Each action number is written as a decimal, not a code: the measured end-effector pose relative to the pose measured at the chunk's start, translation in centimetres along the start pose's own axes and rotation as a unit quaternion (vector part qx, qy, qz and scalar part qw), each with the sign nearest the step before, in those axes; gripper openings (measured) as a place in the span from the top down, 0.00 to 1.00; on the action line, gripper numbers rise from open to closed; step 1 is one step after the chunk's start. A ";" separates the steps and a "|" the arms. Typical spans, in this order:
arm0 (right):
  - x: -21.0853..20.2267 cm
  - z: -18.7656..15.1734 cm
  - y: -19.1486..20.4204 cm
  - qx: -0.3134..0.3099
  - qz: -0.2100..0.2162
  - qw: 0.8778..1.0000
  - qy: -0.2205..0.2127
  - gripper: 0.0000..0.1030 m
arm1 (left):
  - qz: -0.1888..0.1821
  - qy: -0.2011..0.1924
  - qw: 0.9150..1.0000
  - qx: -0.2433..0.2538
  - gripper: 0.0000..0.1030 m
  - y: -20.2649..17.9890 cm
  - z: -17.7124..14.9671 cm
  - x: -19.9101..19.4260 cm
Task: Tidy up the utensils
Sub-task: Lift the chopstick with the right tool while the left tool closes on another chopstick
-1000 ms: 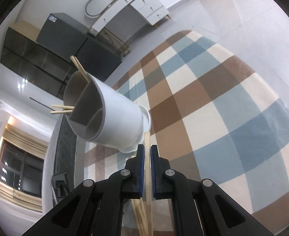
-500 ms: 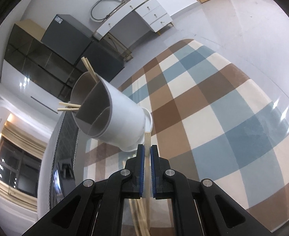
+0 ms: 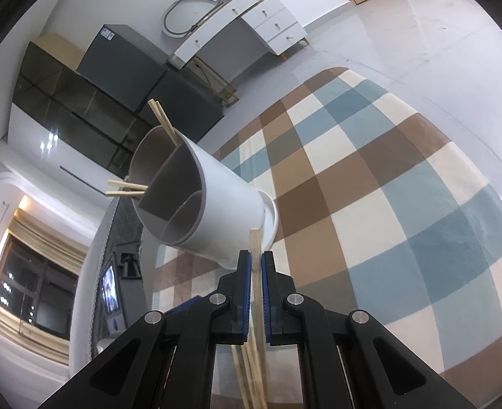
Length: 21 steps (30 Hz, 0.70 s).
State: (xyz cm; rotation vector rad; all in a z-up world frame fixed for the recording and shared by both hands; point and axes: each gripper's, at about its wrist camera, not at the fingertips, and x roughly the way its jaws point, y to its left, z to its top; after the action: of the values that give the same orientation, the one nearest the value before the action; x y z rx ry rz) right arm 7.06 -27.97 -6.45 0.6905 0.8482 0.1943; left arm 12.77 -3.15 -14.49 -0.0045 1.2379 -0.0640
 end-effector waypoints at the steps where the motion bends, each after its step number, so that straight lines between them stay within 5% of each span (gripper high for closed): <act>1: 0.1 0.1 0.0 0.001 0.001 1.000 0.000 0.95 | 0.002 0.002 1.000 0.001 0.82 -0.7 0.2 -0.3; 2: 0.1 0.2 0.0 0.001 0.001 1.000 -0.001 0.95 | -0.001 0.005 1.000 0.002 0.98 -0.9 0.2 -0.4; 3: 0.1 0.3 0.1 -0.001 0.001 1.000 -0.002 0.95 | -0.015 0.012 1.000 -0.007 1.00 -0.8 0.3 -0.4; 6: 0.0 0.4 0.4 -0.011 -0.001 1.000 -0.004 0.95 | -0.012 -0.028 1.000 -0.001 1.00 -0.9 0.1 -1.9; 9: -0.6 0.1 1.2 -0.034 -0.002 0.999 -0.010 0.95 | -0.051 -0.059 0.997 -0.019 1.00 -0.3 -0.5 -4.1; 15: -2.8 -1.3 4.0 -0.106 -0.004 0.994 -0.037 0.95 | -0.116 -0.166 0.979 -0.025 1.00 0.6 -2.8 -11.5; 21: -4.5 -2.7 6.2 -0.153 -0.011 0.986 -0.060 0.95 | -0.130 -0.212 0.969 0.003 1.00 -0.5 -3.9 -15.3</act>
State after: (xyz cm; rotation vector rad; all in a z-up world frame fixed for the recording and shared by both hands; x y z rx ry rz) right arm 2.74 -23.82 -1.00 0.4010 0.6923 0.2542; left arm 4.13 -2.71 -1.26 -0.1679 0.8032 -0.2822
